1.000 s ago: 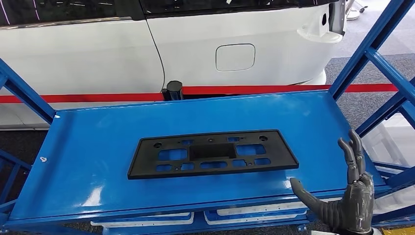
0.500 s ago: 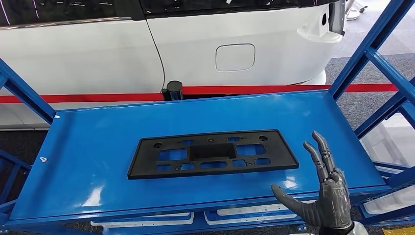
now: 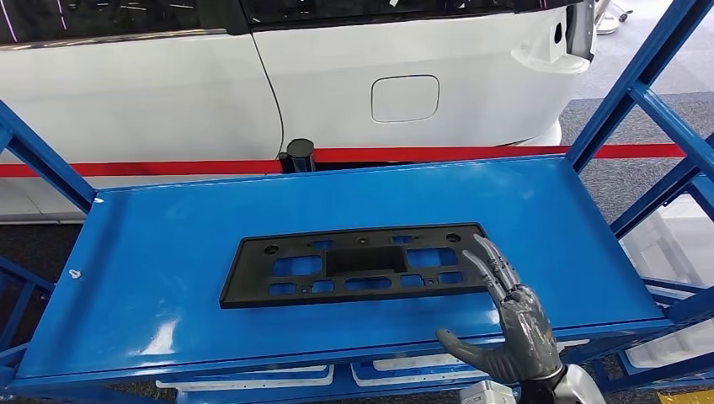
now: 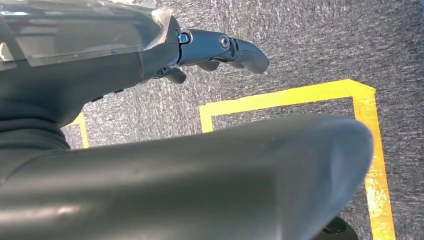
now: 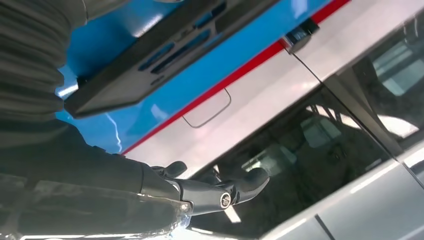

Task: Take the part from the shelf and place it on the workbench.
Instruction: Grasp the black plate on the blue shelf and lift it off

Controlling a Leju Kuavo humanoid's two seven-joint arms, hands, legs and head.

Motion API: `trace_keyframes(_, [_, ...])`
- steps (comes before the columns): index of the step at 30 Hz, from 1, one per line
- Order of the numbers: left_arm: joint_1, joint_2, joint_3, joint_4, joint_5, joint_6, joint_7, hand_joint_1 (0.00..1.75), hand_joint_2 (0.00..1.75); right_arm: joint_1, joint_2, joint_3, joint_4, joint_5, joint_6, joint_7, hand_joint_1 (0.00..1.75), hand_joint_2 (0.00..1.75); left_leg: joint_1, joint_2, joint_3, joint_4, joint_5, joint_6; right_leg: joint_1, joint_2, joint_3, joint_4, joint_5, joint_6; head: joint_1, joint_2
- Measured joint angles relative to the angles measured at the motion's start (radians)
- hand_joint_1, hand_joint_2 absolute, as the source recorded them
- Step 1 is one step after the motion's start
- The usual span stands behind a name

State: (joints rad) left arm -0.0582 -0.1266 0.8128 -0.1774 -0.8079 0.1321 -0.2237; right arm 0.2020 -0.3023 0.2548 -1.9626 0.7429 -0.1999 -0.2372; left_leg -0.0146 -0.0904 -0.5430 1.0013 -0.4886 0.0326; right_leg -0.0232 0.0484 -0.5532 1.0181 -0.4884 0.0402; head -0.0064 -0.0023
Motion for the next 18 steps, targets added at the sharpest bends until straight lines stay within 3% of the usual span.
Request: trace_keyframes(18, [-0.002,0.001,-0.002,0.0,0.005,0.003,0.008,0.0,0.0,-0.111,-0.046,0.035,0.162,0.054,0.047,0.052,0.0,1.75,0.0,0.0,0.0,0.0,0.0,0.0,0.0,0.0,0.0,0.0,0.0,0.0,0.0,0.0])
